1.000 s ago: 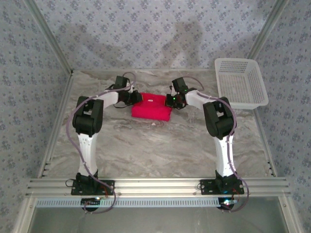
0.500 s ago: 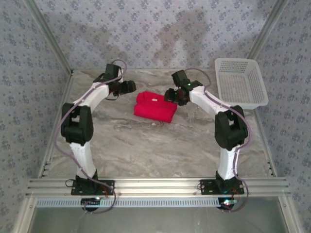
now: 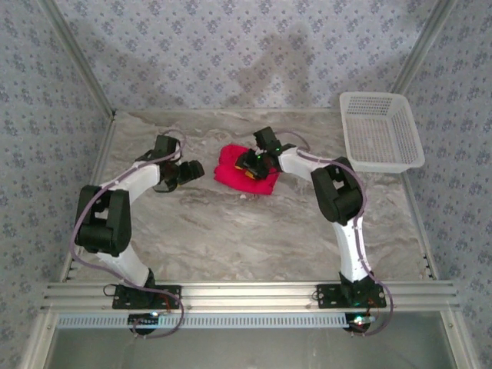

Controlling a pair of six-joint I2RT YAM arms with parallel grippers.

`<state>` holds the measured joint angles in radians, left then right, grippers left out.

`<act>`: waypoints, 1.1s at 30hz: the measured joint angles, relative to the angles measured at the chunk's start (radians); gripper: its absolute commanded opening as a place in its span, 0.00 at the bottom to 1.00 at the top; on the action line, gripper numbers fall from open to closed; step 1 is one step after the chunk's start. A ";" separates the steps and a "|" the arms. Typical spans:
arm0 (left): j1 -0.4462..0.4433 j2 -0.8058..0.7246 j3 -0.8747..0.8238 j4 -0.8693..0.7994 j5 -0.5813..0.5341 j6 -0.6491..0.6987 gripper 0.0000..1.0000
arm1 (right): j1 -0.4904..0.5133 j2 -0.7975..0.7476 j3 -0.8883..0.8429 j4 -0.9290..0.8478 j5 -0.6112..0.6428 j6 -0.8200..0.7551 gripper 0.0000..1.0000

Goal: Fold the inside-out t-shirt

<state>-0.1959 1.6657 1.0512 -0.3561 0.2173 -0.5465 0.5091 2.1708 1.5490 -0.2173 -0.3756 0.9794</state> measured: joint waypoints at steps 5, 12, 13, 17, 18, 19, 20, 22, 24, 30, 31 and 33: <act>0.011 -0.182 -0.128 0.070 -0.028 -0.020 0.99 | -0.078 0.141 0.225 -0.101 -0.072 -0.095 0.46; -0.004 -0.401 -0.287 0.211 -0.109 -0.022 1.00 | -0.149 0.507 0.877 -0.306 -0.123 -0.259 0.49; -0.011 -0.418 -0.298 0.214 -0.128 -0.014 1.00 | -0.157 0.529 0.922 -0.328 -0.135 -0.273 0.52; -0.044 -0.460 -0.307 0.218 -0.226 0.048 1.00 | -0.176 0.504 0.916 -0.380 -0.153 -0.342 0.64; -0.053 -0.471 -0.308 0.217 -0.260 0.063 1.00 | -0.178 0.477 0.877 -0.380 -0.153 -0.357 0.70; -0.063 -0.484 -0.308 0.215 -0.301 0.078 0.99 | -0.180 0.438 0.824 -0.379 -0.153 -0.374 0.76; -0.072 -0.498 -0.308 0.214 -0.344 0.094 1.00 | -0.179 0.389 0.762 -0.384 -0.151 -0.394 0.79; -0.078 -0.522 -0.310 0.219 -0.430 0.127 0.99 | -0.172 0.273 0.637 -0.390 -0.133 -0.432 0.83; -0.074 -0.544 -0.330 0.258 -0.523 0.183 1.00 | -0.156 0.121 0.506 -0.388 -0.093 -0.467 0.86; -0.026 -0.550 -0.475 0.413 -0.650 0.373 1.00 | -0.103 -0.517 -0.004 -0.212 0.185 -0.570 0.97; -0.017 -0.550 -0.512 0.451 -0.656 0.396 0.99 | -0.106 -0.640 -0.121 -0.147 0.259 -0.592 0.97; -0.002 -0.550 -0.582 0.527 -0.652 0.436 1.00 | -0.126 -0.824 -0.340 -0.018 0.383 -0.641 1.00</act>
<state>-0.1978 1.1152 0.4694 0.1707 -0.4351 -0.1108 0.3828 1.3464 1.2095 -0.2352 0.0071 0.3382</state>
